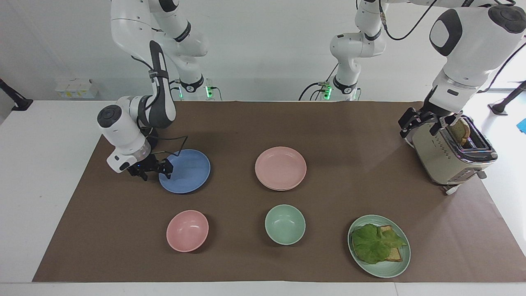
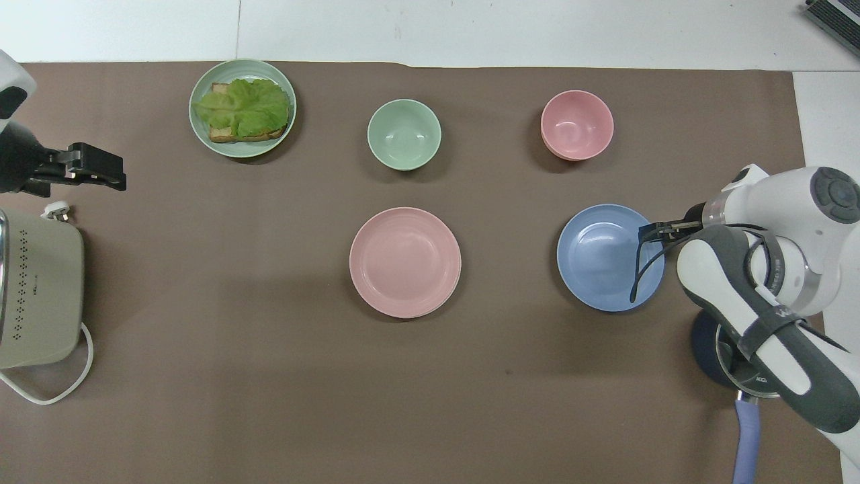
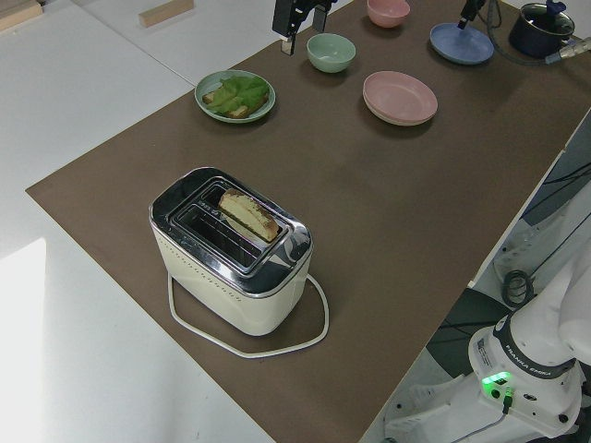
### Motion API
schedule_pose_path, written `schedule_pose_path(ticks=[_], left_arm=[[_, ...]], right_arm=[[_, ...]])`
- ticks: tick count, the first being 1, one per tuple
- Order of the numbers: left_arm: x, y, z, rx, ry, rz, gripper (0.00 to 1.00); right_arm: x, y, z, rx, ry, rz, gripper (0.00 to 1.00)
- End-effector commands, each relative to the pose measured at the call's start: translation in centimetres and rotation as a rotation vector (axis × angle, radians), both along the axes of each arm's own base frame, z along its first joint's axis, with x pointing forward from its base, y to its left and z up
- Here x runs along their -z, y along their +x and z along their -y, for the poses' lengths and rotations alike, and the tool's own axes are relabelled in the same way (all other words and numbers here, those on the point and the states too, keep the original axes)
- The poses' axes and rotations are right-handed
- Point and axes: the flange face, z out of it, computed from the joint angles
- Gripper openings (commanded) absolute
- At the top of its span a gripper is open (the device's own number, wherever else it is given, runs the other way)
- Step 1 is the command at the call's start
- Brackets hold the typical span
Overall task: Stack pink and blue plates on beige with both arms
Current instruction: 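Reach the right gripper to the blue plate's rim and grasp it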
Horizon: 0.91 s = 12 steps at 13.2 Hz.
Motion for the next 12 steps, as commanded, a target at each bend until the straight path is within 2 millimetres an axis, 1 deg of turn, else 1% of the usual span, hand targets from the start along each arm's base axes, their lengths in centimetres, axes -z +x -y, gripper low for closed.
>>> schedule_pose_path(ticks=[1, 2, 4, 5, 6, 8, 10, 11, 12], left_arm=[[0.1, -0.3, -0.4, 0.002, 0.014, -0.01, 1.0], [0.0, -0.3, -0.4, 0.002, 0.014, -0.008, 1.0], [0.0, -0.3, -0.4, 0.002, 0.014, -0.008, 1.0], [0.0, -0.3, -0.4, 0.002, 0.014, -0.008, 1.0], [0.0, -0.3, -0.4, 0.002, 0.013, -0.008, 1.0], [-0.1, -0.3, -0.4, 0.002, 0.014, -0.007, 1.0], [0.0, -0.3, -0.4, 0.002, 0.013, -0.008, 1.0], [0.0, -0.3, -0.4, 0.002, 0.014, -0.008, 1.0], [0.0, -0.3, -0.4, 0.002, 0.013, -0.008, 1.0]], right_arm=[[-0.2, -1.0, 0.3, -0.019, 0.018, 0.007, 0.47], [0.0, -1.4, 0.1, -0.017, 0.021, 0.001, 0.33], [0.0, -1.7, 0.1, 0.005, 0.053, -0.004, 0.17], [0.1, -1.8, 0.0, 0.0, 0.064, -0.006, 0.05], [0.1, -1.8, -0.1, 0.001, 0.074, -0.004, 0.0], [0.0, -1.8, -0.3, 0.024, 0.108, -0.009, 0.0], [-0.1, -1.7, -0.9, 0.032, 0.154, -0.018, 0.0], [-0.4, -1.7, -1.1, 0.026, 0.17, -0.01, 0.0], [-1.2, -1.5, -1.5, 0.013, 0.188, -0.003, 0.0]])
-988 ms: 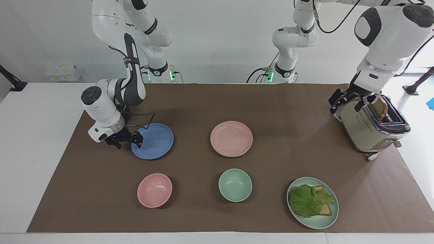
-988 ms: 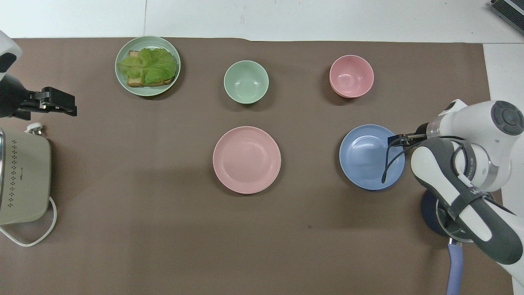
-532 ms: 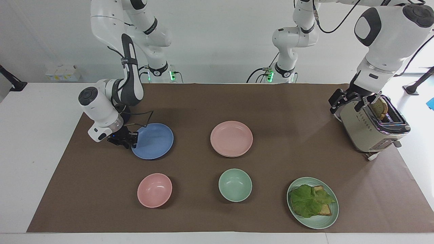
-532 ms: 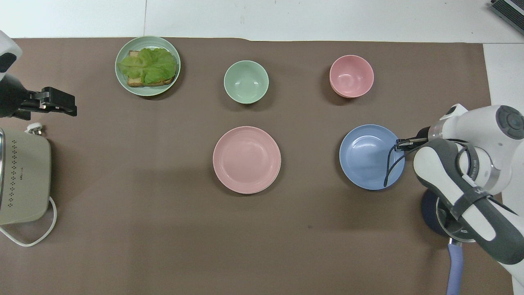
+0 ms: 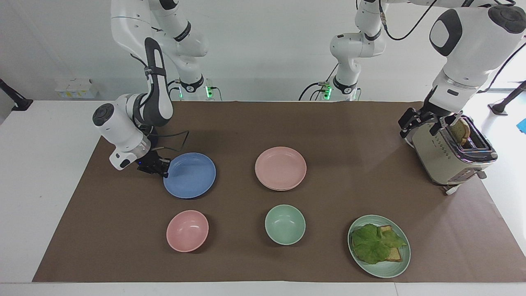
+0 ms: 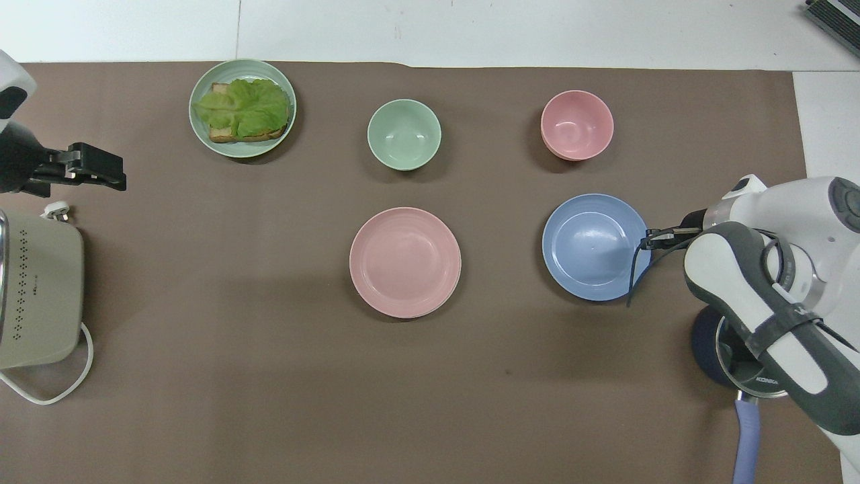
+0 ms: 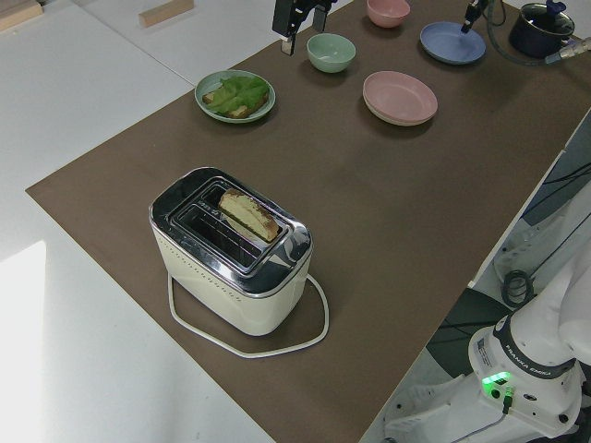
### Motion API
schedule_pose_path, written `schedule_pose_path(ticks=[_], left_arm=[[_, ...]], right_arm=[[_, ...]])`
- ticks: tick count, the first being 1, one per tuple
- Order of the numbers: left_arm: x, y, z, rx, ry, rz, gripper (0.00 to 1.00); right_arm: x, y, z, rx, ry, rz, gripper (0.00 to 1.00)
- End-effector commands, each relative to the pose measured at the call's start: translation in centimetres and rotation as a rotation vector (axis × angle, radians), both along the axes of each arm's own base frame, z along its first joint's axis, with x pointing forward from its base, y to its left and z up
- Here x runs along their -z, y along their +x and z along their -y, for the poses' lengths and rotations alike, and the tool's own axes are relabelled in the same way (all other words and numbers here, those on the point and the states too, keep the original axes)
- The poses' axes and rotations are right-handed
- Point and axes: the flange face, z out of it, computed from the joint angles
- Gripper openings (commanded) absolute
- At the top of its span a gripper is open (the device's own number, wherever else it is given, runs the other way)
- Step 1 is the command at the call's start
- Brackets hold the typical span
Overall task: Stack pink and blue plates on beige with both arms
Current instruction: 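Reach the right gripper to the blue plate's rim and grasp it, then carry the blue plate with the right gripper onto the pink plate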
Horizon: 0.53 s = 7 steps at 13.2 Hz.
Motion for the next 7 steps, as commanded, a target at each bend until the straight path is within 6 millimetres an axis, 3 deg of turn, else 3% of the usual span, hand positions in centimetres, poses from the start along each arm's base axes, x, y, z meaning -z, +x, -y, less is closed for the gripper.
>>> schedule_pose_path(ticks=[1, 5, 7], left_arm=[[0.0, -0.3, -0.4, 0.002, 0.014, -0.008, 1.0], [-0.1, -0.3, -0.4, 0.002, 0.014, -0.006, 1.0], [0.0, -0.3, -0.4, 0.002, 0.014, -0.008, 1.0]], right_arm=[[-2.0, -0.4, -1.2, -0.04, 0.052, 0.009, 0.0], [-6.2, -0.1, -6.8, -0.057, 0.091, 0.05, 0.0], [-9.2, 0.7, -11.1, 0.003, 0.106, 0.047, 0.0]])
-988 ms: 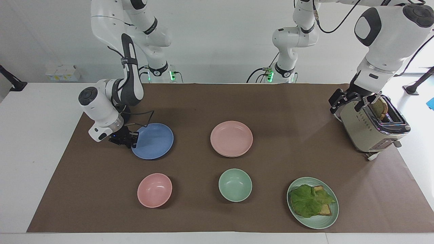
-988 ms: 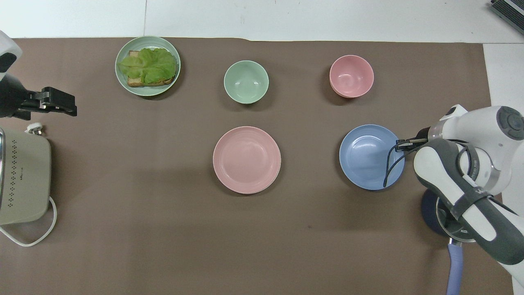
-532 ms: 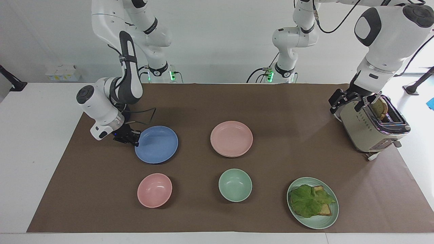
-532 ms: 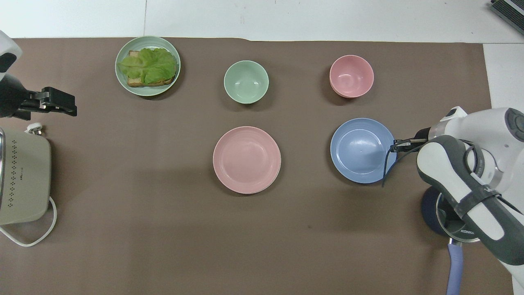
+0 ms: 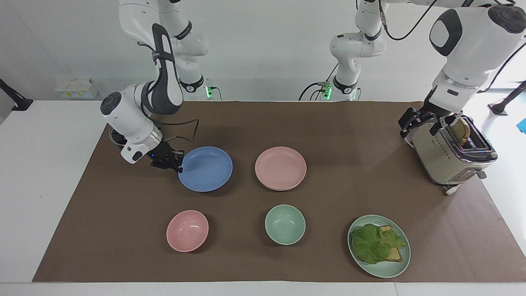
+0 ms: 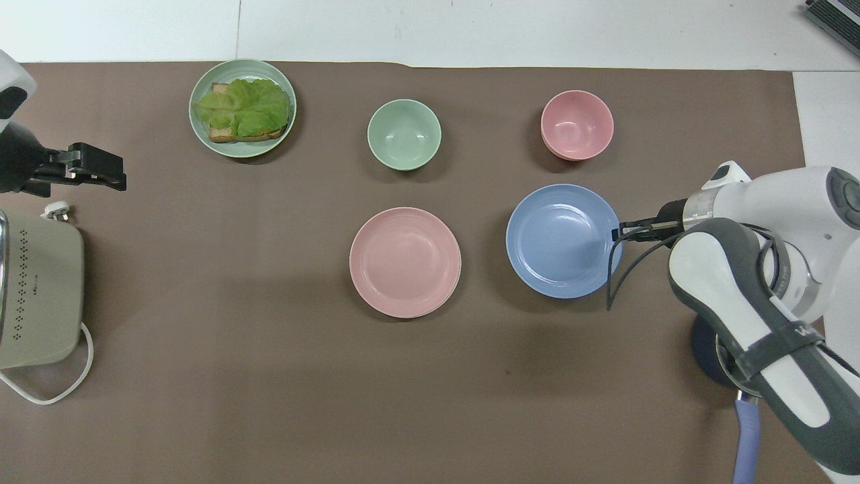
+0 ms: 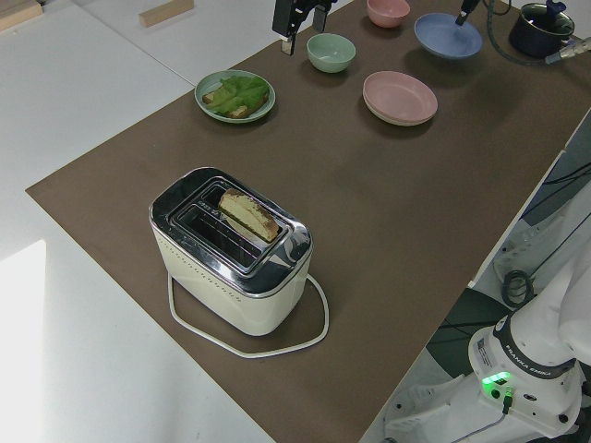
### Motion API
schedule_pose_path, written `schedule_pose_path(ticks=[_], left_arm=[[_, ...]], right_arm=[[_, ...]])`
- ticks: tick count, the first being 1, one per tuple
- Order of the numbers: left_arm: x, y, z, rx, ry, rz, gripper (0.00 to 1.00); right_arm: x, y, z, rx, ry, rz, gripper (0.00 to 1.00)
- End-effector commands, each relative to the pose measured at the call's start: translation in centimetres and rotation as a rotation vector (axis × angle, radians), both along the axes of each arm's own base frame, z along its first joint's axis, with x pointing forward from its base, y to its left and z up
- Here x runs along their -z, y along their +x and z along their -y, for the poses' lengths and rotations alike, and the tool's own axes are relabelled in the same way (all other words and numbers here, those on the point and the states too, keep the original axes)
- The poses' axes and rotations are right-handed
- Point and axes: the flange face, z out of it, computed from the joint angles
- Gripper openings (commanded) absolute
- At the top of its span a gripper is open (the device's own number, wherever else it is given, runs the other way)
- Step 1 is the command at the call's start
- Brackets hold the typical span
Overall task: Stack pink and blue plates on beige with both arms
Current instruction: 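Carry the blue plate with the right gripper onto the pink plate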
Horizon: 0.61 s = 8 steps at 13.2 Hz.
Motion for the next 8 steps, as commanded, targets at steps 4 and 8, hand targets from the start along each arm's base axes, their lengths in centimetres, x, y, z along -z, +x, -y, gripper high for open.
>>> schedule_pose_path(ticks=[4, 8], left_arm=[[0.0, -0.3, -0.4, 0.002, 0.014, -0.008, 1.0], [0.0, -0.3, -0.4, 0.002, 0.014, -0.008, 1.0]], right_arm=[[-4.5, -0.5, -12.5, 0.107, 0.046, -0.037, 0.0], [-4.8, -1.4, -17.3, 0.156, 0.055, -0.024, 0.0]])
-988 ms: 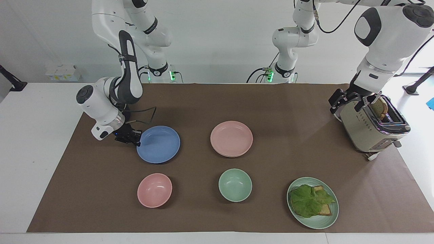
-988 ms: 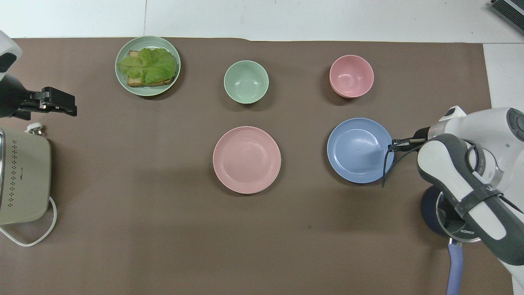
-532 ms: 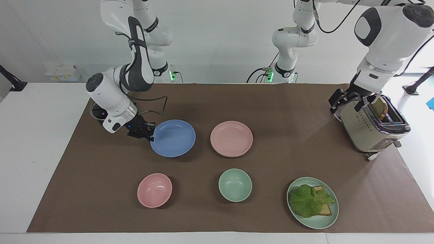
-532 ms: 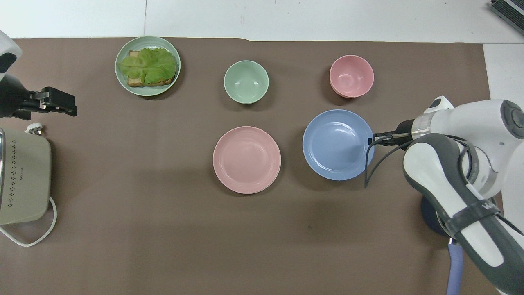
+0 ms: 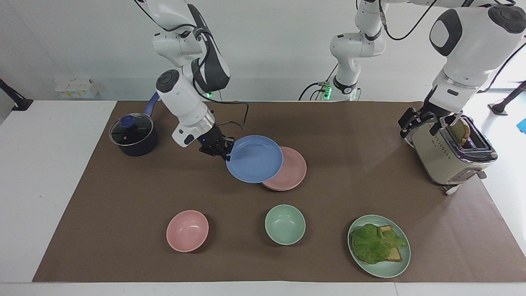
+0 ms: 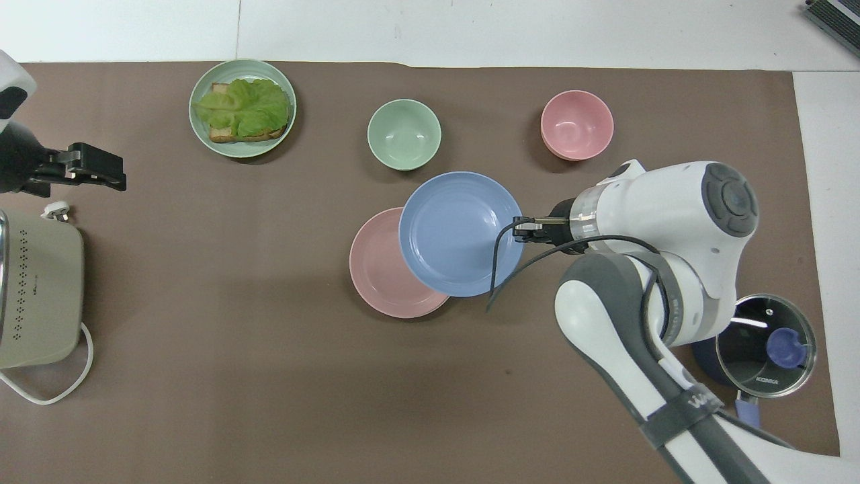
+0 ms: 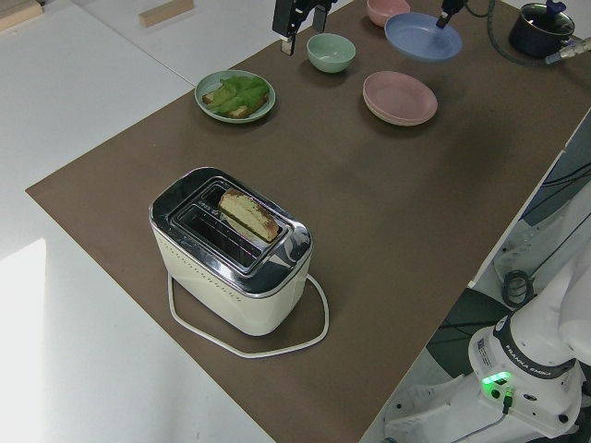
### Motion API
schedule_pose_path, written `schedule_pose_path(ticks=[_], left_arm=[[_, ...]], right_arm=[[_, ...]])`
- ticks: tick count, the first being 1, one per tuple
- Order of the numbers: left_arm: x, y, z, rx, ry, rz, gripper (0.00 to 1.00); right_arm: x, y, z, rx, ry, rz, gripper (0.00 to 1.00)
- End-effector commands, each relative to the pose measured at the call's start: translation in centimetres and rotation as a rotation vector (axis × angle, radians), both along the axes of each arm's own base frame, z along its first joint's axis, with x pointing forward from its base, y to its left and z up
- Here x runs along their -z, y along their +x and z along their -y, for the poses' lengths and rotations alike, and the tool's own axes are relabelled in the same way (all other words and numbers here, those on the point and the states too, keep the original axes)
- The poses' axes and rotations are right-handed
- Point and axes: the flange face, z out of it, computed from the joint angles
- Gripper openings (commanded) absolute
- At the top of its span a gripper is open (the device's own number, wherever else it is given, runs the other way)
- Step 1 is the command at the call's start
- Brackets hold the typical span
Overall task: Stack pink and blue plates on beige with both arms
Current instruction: 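Carry the blue plate with the right gripper onto the pink plate, then lower the blue plate onto the stack and open the right gripper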
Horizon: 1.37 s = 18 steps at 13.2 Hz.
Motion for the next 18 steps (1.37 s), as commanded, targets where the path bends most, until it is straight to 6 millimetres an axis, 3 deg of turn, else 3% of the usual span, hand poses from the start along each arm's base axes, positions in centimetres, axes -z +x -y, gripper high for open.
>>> schedule_pose_path(ticks=[1, 2, 5, 9, 11, 18], left_arm=[[-0.1, -0.3, -0.4, 0.002, 0.014, -0.006, 1.0], [0.0, -0.3, -0.4, 0.002, 0.014, -0.008, 1.0], [0.0, -0.3, -0.4, 0.002, 0.014, -0.008, 1.0], [0.0, -0.3, -0.4, 0.002, 0.013, -0.008, 1.0], [0.0, -0.3, -0.4, 0.002, 0.014, -0.008, 1.0], [0.0, -0.3, -0.4, 0.002, 0.013, -0.008, 1.0]], right_arm=[[0.2, 0.1, -1.5, 0.037, 0.011, 0.011, 0.0], [0.8, -0.2, -3.2, 0.032, 0.015, 0.022, 0.0], [3.1, -0.6, -5.7, 0.034, 0.016, 0.024, 0.0], [7.4, -1.8, -6.3, 0.012, -0.01, -0.013, 0.0], [8.2, -2.3, -7.9, -0.006, -0.011, -0.009, 0.0], [9.3, -1.8, -8.1, -0.009, -0.008, 0.026, 0.0]])
